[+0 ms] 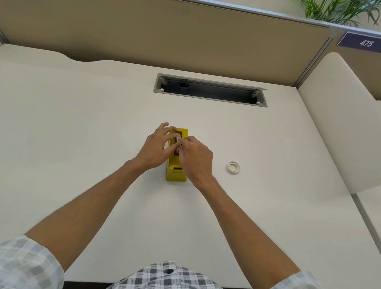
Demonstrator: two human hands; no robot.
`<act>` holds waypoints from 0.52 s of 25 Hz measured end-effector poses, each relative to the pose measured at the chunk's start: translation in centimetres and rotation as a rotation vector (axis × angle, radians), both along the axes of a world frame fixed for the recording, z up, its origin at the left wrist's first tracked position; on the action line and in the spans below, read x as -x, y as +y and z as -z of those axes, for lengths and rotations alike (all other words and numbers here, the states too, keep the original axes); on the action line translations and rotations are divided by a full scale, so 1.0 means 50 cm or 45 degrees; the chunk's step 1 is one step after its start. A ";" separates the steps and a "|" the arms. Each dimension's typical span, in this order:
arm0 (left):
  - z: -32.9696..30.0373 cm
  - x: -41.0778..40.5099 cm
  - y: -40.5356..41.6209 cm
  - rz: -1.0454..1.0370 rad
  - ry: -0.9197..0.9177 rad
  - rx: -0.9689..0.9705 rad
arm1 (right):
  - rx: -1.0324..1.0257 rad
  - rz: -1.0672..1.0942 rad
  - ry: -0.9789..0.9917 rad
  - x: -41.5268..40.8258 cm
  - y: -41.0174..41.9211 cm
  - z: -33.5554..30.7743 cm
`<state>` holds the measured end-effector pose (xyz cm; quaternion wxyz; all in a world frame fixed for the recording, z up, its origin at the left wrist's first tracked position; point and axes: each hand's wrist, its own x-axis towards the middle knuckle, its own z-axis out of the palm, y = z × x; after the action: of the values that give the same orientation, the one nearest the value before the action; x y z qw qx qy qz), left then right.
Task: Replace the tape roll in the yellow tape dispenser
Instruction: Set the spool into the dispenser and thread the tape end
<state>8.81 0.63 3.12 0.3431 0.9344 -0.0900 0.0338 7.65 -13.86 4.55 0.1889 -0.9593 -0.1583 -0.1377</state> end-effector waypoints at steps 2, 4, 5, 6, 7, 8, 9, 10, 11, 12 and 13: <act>0.000 0.002 0.000 0.005 -0.001 0.016 | 0.009 0.003 0.000 0.000 0.000 0.000; 0.000 0.002 0.001 0.001 -0.007 0.055 | 0.011 0.008 0.008 0.000 -0.001 0.000; -0.001 0.002 0.001 -0.010 -0.008 0.076 | 0.005 0.008 0.010 0.000 -0.001 0.001; -0.003 0.000 0.002 -0.023 -0.001 0.086 | -0.003 0.008 0.011 0.002 -0.001 0.001; -0.004 -0.002 0.002 -0.034 0.016 0.079 | -0.011 0.006 0.010 0.004 -0.002 0.000; -0.005 -0.005 0.002 -0.035 0.037 0.058 | -0.018 0.004 0.005 0.005 -0.002 0.000; -0.006 -0.007 0.002 -0.026 0.051 0.030 | -0.024 0.001 -0.002 0.006 -0.002 0.001; -0.006 -0.007 0.001 -0.015 0.055 0.010 | -0.029 -0.003 -0.008 0.006 -0.003 0.001; -0.006 -0.006 0.001 -0.005 0.052 0.004 | -0.031 -0.004 -0.010 0.006 -0.003 0.001; -0.006 -0.006 0.002 0.001 0.043 0.012 | -0.028 -0.003 -0.007 0.006 -0.002 0.001; -0.006 -0.004 0.001 0.004 0.033 0.023 | -0.022 0.000 -0.002 0.005 -0.002 0.000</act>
<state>9.00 0.69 3.42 0.3528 0.9314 -0.0867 0.0222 7.42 -13.97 4.54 0.1969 -0.9576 -0.1574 -0.1398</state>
